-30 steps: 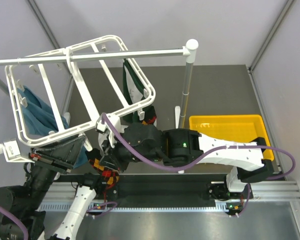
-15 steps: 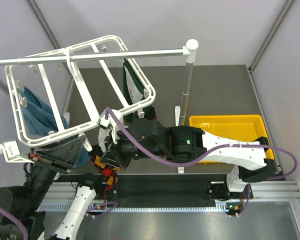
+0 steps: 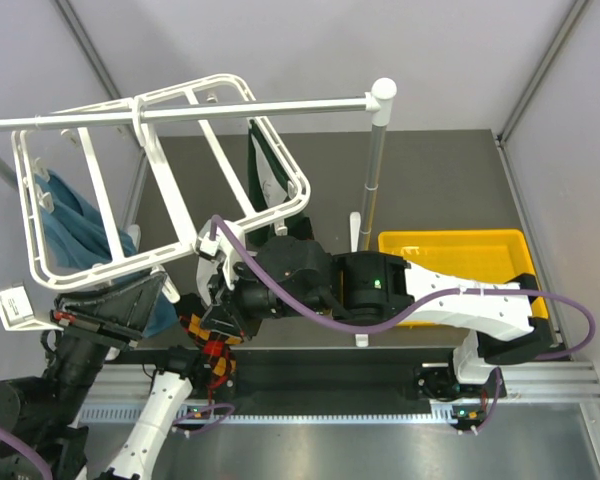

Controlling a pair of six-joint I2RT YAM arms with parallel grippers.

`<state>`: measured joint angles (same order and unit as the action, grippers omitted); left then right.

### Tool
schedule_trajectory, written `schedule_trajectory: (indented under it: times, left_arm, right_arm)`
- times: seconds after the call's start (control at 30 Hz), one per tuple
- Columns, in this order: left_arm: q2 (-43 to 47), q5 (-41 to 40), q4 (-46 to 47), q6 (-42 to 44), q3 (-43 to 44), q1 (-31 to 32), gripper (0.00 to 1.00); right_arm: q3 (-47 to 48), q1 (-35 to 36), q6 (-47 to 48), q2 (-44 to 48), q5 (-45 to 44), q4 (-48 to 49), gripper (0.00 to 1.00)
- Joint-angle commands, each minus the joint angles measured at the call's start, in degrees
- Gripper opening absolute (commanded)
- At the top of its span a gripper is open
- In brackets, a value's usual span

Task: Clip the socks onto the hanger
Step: Clamp the sock onto the hanger.

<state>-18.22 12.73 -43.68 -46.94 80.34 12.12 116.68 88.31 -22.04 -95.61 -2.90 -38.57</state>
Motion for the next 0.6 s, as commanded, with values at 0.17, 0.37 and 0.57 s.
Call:
schedule_trajectory:
  times: [0.17,0.37,0.57]
  left_arm:
    - [-0.8,1.4,-0.5,0.7,0.6,0.0,0.0]
    - [-0.3,2.3,-0.8,0.0,0.2,0.0,0.0]
    - [-0.4,2.8,-0.8,-0.3,0.8,0.0,0.0]
  right_arm:
    - [4.3,-0.1,1.6,1.3,0.7,2.4,0.0]
    - [6.0,-0.7,2.1,0.6,0.5,2.1,0.0]
    - [7.4,-1.3,2.2,-0.6,1.3,2.0,0.0]
